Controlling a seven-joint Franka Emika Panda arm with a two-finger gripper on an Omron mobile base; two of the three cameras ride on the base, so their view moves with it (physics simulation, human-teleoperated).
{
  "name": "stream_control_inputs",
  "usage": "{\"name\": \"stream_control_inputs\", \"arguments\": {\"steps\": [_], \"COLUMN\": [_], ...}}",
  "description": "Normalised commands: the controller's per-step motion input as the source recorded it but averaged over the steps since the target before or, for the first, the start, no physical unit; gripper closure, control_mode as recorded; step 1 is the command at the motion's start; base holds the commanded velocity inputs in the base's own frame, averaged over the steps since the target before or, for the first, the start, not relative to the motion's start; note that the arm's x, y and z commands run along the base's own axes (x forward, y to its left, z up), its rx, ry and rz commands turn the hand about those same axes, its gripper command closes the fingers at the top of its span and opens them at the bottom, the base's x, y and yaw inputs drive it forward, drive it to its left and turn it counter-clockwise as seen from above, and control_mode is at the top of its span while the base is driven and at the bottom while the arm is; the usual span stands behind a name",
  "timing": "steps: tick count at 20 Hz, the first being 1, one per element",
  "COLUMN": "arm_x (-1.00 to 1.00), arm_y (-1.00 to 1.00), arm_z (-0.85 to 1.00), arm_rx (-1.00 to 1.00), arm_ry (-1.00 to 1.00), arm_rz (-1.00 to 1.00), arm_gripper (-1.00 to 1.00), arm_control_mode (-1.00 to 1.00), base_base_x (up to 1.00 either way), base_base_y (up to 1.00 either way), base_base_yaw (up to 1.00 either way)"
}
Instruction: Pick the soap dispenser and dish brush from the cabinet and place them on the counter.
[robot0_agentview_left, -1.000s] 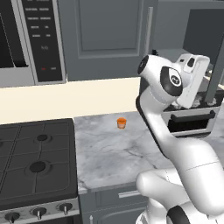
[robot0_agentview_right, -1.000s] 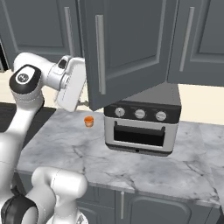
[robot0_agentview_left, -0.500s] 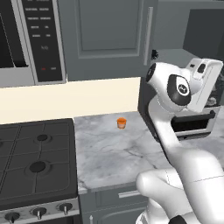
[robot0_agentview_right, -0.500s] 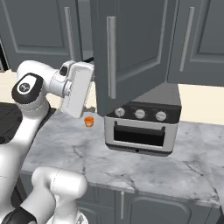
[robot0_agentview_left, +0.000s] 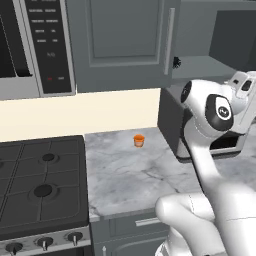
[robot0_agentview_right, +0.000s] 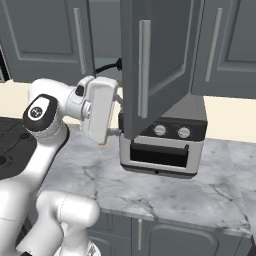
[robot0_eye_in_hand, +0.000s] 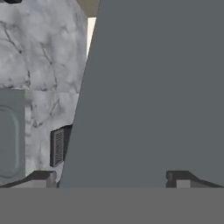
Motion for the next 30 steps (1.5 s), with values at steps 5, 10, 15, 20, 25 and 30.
{"name": "stream_control_inputs", "arguments": {"steps": [5, 10, 15, 20, 25, 30], "arm_x": [-0.16, -0.15, -0.09, -0.06, 0.03, 0.06], "arm_y": [-0.39, -0.44, -0.43, -0.31, -0.24, 0.26], "arm_z": [-0.06, -0.11, -0.08, 0.00, -0.01, -0.01], "arm_rx": [-0.06, -0.04, -0.02, -0.02, 0.00, -0.01], "arm_ry": [-0.06, -0.06, -0.04, -0.08, -0.01, 0.00], "arm_rz": [-0.04, -0.04, -0.04, 0.00, 0.02, -0.05], "arm_gripper": [-1.00, -1.00, -1.00, -1.00, -1.00, -1.00], "arm_control_mode": [-1.00, -1.00, -1.00, -1.00, -1.00, -1.00], "base_base_x": [0.00, 0.00, 0.00, 0.00, 0.00, 0.00], "base_base_y": [0.00, 0.00, 0.00, 0.00, 0.00, 0.00], "base_base_yaw": [0.00, 0.00, 0.00, 0.00, 0.00, 0.00]}}
